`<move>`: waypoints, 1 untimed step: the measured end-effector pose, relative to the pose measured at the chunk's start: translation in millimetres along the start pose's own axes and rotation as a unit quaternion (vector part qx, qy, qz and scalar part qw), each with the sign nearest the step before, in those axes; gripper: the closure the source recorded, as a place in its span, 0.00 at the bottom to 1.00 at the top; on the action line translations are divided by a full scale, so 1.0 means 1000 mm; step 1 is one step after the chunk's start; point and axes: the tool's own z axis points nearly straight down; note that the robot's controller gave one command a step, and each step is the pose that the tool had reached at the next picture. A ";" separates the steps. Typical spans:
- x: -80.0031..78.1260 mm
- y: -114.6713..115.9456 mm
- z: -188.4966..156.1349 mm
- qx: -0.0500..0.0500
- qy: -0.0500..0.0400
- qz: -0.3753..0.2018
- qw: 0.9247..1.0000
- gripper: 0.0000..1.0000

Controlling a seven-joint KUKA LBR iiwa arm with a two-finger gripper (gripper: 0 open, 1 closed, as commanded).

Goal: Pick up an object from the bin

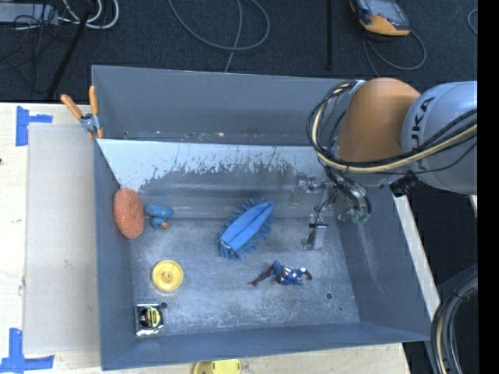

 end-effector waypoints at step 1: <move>-0.001 0.000 -0.005 0.000 -0.003 0.000 1.000 0.00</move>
Offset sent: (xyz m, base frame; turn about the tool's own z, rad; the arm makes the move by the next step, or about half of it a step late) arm -0.0214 0.0098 -0.0544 0.0758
